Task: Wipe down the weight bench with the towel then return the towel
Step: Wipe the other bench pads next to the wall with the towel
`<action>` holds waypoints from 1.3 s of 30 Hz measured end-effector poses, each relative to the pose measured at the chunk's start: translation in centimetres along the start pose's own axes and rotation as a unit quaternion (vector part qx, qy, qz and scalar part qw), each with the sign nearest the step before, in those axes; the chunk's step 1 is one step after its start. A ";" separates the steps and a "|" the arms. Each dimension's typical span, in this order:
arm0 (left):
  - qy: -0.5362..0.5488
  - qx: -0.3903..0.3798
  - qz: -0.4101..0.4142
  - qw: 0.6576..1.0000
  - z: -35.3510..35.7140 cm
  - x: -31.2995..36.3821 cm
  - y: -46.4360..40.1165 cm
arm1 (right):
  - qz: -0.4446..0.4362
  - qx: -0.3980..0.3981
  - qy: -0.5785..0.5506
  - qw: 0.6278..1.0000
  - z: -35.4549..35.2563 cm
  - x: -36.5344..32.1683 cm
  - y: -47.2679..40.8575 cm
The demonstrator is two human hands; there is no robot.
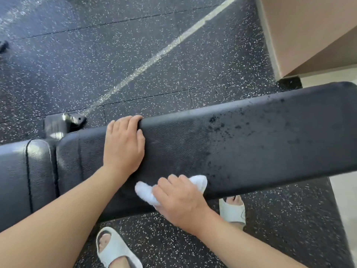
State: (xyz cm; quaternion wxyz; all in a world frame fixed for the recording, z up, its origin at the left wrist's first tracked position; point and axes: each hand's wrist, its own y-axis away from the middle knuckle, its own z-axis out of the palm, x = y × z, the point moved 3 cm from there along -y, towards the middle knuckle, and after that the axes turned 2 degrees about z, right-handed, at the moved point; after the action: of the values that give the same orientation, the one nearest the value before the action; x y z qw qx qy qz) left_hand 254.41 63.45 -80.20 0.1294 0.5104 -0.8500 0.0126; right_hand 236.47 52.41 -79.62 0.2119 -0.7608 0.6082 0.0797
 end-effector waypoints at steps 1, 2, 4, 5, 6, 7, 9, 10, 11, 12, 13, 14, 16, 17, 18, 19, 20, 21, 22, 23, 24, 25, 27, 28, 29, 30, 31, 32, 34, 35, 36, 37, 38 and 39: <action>-0.001 0.010 -0.004 1.000 0.1 0.1 0.2 | -0.018 -0.016 -0.016 1.000 0.2 -0.1 1.1; 0.001 0.018 -0.008 1.000 0.1 0.2 0.2 | -0.034 -0.025 -0.026 0.999 0.2 0.1 1.6; 0.005 0.029 -0.012 1.000 0.1 0.2 0.1 | -0.069 -0.026 -0.032 0.997 -0.1 1.3 1.3; 0.005 0.030 -0.012 0.999 0.1 0.2 0.1 | -0.085 -0.020 -0.030 0.996 -0.3 2.0 0.6; 0.005 0.030 -0.014 0.999 0.1 0.3 0.1 | -0.097 -0.012 -0.026 0.995 -0.5 2.9 -0.6; 0.004 0.030 -0.016 0.999 0.1 0.3 0.1 | -0.098 0.002 -0.018 0.995 -0.8 4.0 -2.0; 0.001 0.029 -0.016 0.999 0.0 0.3 0.0 | -0.067 0.039 0.001 0.997 -1.4 7.3 -5.9; 0.001 0.027 -0.016 1.000 0.0 0.4 0.0 | -0.041 0.052 0.009 0.998 -1.6 9.1 -8.0; 0.000 0.026 -0.016 1.000 0.0 0.4 -0.1 | -0.017 0.061 0.016 0.998 -1.8 10.9 -10.1; -0.001 0.027 -0.015 1.000 0.0 0.4 -0.1 | 0.005 0.063 0.020 0.998 -1.9 12.5 -12.0; -0.003 0.028 -0.014 1.000 0.0 0.4 -0.2 | 0.027 0.060 0.020 0.998 -1.9 13.7 -13.6; -0.004 0.028 -0.013 1.000 0.0 0.5 -0.2 | 0.045 0.054 0.018 0.997 -1.9 14.4 -14.7; -0.010 0.032 -0.013 0.999 0.0 0.5 -0.3 | 0.060 0.049 0.011 0.997 -1.9 14.6 -15.6; -0.012 0.035 -0.014 0.999 -0.1 0.5 -0.3 | 0.059 0.049 0.011 0.997 -2.0 14.3 -15.4; -0.013 0.037 -0.015 0.999 -0.1 0.6 -0.3 | 0.057 0.048 0.014 0.997 -2.0 13.9 -14.8; -0.013 0.039 -0.015 0.999 -0.2 0.7 -0.3 | 0.056 0.046 0.016 0.997 -2.2 13.5 -13.9; -0.014 0.040 -0.015 0.999 -0.3 0.7 -0.3 | 0.056 0.041 0.016 0.997 -2.4 12.9 -12.7; -0.013 0.040 -0.014 0.999 -0.3 0.7 -0.3 | 0.054 0.033 0.014 0.998 -2.6 12.1 -11.3; -0.012 0.040 -0.013 0.999 -0.3 0.6 -0.3 | 0.048 0.021 0.013 0.999 -2.8 11.1 -9.6; -0.010 0.038 -0.012 0.999 -0.3 0.5 -0.3 | 0.039 0.004 0.014 0.999 -2.9 9.9 -7.8; -0.009 0.035 -0.011 0.999 -0.3 0.4 -0.3 | 0.026 -0.015 0.014 0.999 -2.8 8.4 -5.8; -0.009 0.033 -0.009 0.999 -0.2 0.3 -0.3 | 0.014 -0.035 0.009 0.999 -2.6 6.9 -4.0; -0.009 0.029 -0.008 1.000 -0.1 0.2 -0.2 | -0.001 -0.066 -0.012 0.998 -1.9 4.3 -1.0; -0.008 0.029 -0.007 1.000 0.0 0.1 -0.2 | -0.004 -0.073 -0.019 0.997 -1.5 3.5 -0.3; -0.007 0.030 -0.006 1.000 0.1 0.1 -0.2 | -0.006 -0.072 -0.021 0.997 -1.3 3.1 0.0; -0.006 0.030 -0.006 1.000 0.1 0.0 -0.1 | -0.010 -0.069 -0.018 0.997 -1.2 2.9 0.0; -0.003 0.032 -0.006 0.999 0.2 -0.1 -0.1 | -0.022 -0.069 -0.012 0.997 -1.3 2.9 -0.2; 0.000 0.035 -0.006 0.999 0.2 -0.2 -0.1 | -0.044 -0.073 -0.003 0.996 -1.4 2.9 -0.6; 0.009 0.042 0.000 0.999 0.3 -0.3 0.0 | -0.072 -0.079 0.028 0.994 -1.8 3.7 -1.3; 0.014 0.045 0.002 0.999 0.4 -0.4 0.0 | -0.045 -0.065 0.048 0.996 -1.9 4.6 -1.9; 0.019 0.046 0.004 0.999 0.4 -0.5 0.0 | 0.020 -0.033 0.072 0.997 -2.1 5.7 -2.7; 0.026 0.047 0.006 0.999 0.4 -0.5 0.0 | 0.116 0.008 0.101 0.988 -2.4 7.0 -3.5; 0.033 0.046 0.007 0.998 0.4 -0.6 0.1 | 0.219 0.046 0.125 0.967 -2.7 8.1 -4.1; 0.040 0.044 0.008 0.998 0.2 -0.7 0.1 | 0.306 0.076 0.135 0.939 -2.7 8.6 -4.5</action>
State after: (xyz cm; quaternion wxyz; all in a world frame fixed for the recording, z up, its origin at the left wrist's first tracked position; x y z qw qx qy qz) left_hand 254.55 64.08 -80.57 0.1407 0.5077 -0.8470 0.0714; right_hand 242.55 44.38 -79.41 0.1500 -0.5235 0.8387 -0.0091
